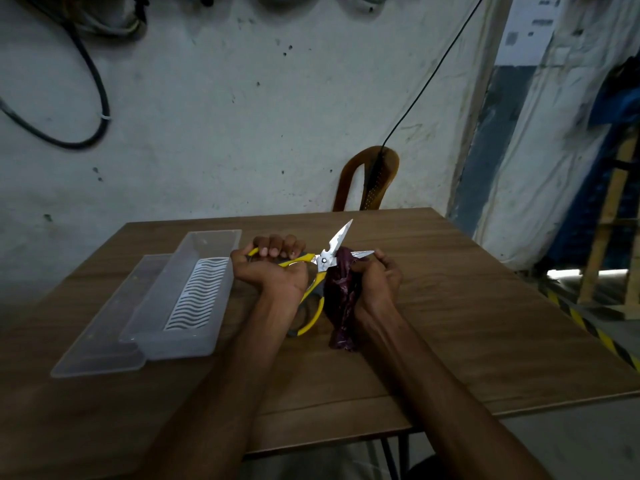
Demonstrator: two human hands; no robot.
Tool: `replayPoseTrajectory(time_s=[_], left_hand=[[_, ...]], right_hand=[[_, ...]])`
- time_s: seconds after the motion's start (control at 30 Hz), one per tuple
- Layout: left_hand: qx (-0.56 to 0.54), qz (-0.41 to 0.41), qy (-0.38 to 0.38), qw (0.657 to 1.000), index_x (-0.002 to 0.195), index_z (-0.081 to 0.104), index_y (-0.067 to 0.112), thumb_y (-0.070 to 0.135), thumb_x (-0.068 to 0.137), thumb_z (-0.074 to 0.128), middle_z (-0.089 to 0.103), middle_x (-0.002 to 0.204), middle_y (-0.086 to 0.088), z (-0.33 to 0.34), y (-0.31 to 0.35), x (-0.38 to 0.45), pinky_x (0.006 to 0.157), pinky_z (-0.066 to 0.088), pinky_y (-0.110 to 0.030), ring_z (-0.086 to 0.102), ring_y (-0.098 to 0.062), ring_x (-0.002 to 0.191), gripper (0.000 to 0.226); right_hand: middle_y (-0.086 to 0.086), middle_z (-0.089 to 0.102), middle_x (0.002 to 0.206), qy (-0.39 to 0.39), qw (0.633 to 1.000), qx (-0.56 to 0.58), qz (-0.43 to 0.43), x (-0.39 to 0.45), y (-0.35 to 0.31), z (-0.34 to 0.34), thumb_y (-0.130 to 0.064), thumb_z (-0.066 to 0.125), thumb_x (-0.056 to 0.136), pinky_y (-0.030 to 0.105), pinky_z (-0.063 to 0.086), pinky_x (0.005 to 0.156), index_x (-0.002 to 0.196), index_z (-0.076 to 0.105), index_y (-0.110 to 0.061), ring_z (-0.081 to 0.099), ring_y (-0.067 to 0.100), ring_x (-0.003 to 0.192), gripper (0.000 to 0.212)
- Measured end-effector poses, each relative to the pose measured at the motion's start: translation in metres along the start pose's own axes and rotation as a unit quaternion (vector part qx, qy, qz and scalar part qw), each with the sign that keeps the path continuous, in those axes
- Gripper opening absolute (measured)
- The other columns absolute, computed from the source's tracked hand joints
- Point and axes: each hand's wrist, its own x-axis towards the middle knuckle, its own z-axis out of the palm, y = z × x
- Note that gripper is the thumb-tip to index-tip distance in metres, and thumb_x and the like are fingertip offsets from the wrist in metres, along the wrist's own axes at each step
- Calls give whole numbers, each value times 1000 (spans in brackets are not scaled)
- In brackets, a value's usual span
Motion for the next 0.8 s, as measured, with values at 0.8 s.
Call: replayPoseTrajectory(time_s=[0.8], left_hand=[[-58,39,2,998,50,33,19,31,62,43,27,49,4,-1,31,13,49,19,-23,22,-15,45,19]], right_hand=[[9,70,117,-74,990,-81,92,6,-2,-9,-34,57,100,48,52,92,118,69,-19,63,30,113,27]])
